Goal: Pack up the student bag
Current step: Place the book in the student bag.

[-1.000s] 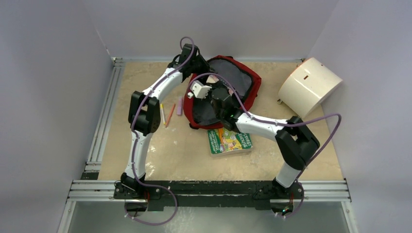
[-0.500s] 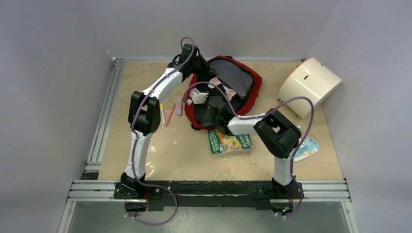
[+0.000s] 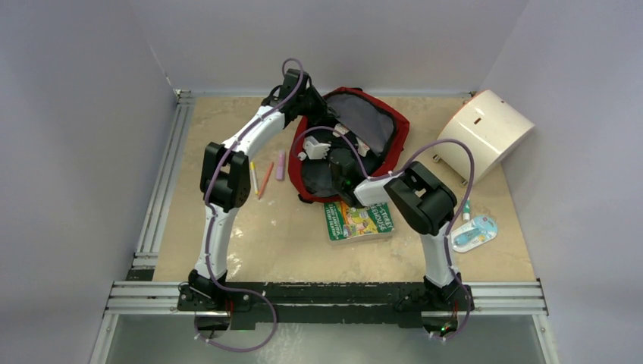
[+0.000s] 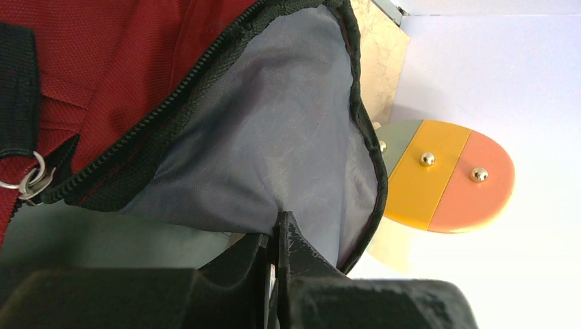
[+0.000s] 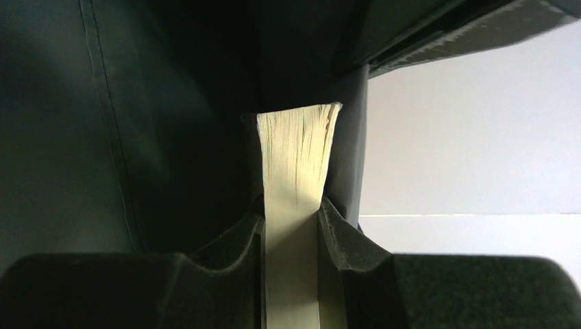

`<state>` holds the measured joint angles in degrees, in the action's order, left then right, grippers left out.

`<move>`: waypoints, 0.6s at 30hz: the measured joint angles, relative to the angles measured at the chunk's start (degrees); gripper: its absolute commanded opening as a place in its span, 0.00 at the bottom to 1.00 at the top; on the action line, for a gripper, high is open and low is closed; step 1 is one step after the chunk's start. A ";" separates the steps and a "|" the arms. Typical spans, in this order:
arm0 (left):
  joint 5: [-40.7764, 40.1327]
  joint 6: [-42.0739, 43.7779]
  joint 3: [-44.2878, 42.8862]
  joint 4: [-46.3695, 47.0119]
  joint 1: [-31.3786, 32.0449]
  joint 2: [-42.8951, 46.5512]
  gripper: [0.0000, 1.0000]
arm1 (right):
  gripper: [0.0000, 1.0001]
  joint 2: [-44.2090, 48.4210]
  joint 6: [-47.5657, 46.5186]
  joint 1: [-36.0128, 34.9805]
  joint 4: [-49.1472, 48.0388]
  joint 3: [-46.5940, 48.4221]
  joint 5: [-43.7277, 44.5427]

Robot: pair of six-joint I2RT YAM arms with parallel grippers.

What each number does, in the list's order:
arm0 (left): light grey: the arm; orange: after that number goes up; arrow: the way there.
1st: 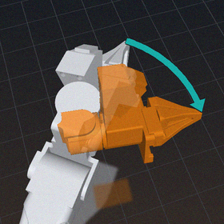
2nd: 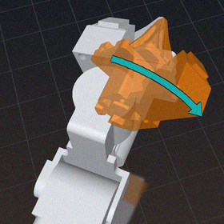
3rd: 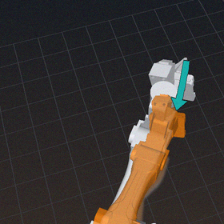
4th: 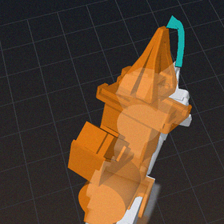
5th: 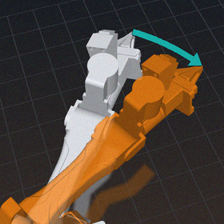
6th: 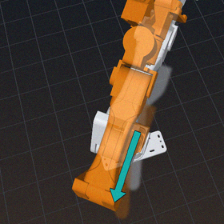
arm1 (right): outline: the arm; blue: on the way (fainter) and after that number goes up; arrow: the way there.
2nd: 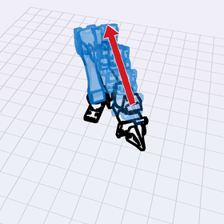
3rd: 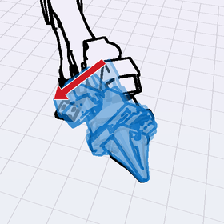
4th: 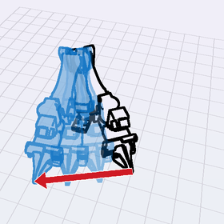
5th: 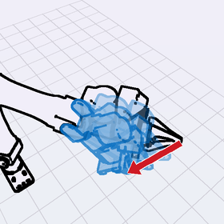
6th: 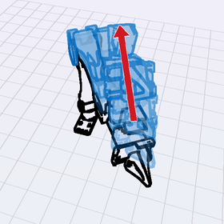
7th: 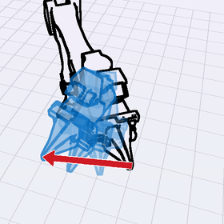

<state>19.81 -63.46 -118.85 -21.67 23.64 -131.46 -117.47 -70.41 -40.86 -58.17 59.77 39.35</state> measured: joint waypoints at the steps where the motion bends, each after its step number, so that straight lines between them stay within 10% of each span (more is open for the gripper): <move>1: 0.00 0.02 0.00 -0.13 0.00 0.00 0.00 | 0.00 -0.59 0.09 0.20 -0.04 0.42 0.04; 9: 0.00 0.04 0.00 -0.37 -0.04 0.00 0.00 | 0.00 -5.38 0.61 0.63 0.13 4.68 0.42; 18: 0.00 0.04 0.17 -0.39 -0.17 0.00 0.00 | 0.29 -6.56 5.14 1.29 7.50 9.49 -0.22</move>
<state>19.81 -63.42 -118.67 -22.06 23.46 -131.46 -124.03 -65.28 -39.57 -50.68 69.25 39.13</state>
